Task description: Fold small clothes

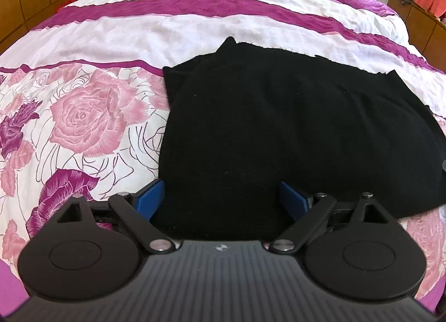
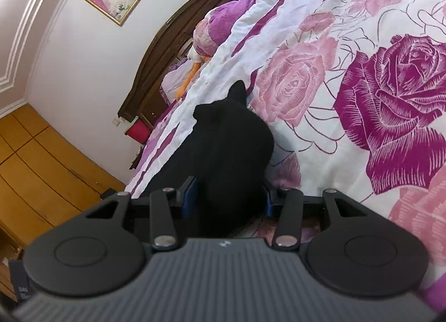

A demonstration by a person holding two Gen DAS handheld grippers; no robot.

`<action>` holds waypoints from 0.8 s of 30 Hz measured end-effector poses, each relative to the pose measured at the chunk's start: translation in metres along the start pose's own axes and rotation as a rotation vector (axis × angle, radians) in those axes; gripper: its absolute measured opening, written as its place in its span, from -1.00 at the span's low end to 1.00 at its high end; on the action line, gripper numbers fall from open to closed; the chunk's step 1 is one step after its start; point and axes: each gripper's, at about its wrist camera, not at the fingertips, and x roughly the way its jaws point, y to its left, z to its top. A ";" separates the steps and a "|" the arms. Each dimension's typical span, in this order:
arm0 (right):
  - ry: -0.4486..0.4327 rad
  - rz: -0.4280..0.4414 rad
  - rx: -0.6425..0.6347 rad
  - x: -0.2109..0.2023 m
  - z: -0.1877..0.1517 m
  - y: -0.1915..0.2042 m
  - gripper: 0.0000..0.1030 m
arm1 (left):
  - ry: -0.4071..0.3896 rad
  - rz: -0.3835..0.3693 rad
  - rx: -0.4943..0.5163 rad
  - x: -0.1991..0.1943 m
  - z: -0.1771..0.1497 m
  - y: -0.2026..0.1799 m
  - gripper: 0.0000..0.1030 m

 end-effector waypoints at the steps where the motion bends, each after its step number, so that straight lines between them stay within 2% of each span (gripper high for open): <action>1: 0.000 -0.004 0.009 0.001 0.000 0.000 -0.08 | 0.000 0.003 0.003 0.000 0.000 -0.001 0.80; 4: -0.010 0.003 0.068 0.003 0.003 0.001 0.03 | 0.000 0.009 0.009 0.001 0.000 -0.002 0.80; 6: -0.018 0.009 0.086 0.007 0.005 0.003 0.03 | 0.000 0.010 0.009 0.001 0.000 -0.002 0.81; 15: -0.036 0.010 0.023 0.024 0.002 0.007 0.03 | 0.005 0.016 0.008 0.002 0.000 -0.002 0.81; 24: -0.044 0.019 0.005 0.022 -0.001 0.007 0.02 | 0.009 0.020 0.006 0.001 0.000 -0.002 0.82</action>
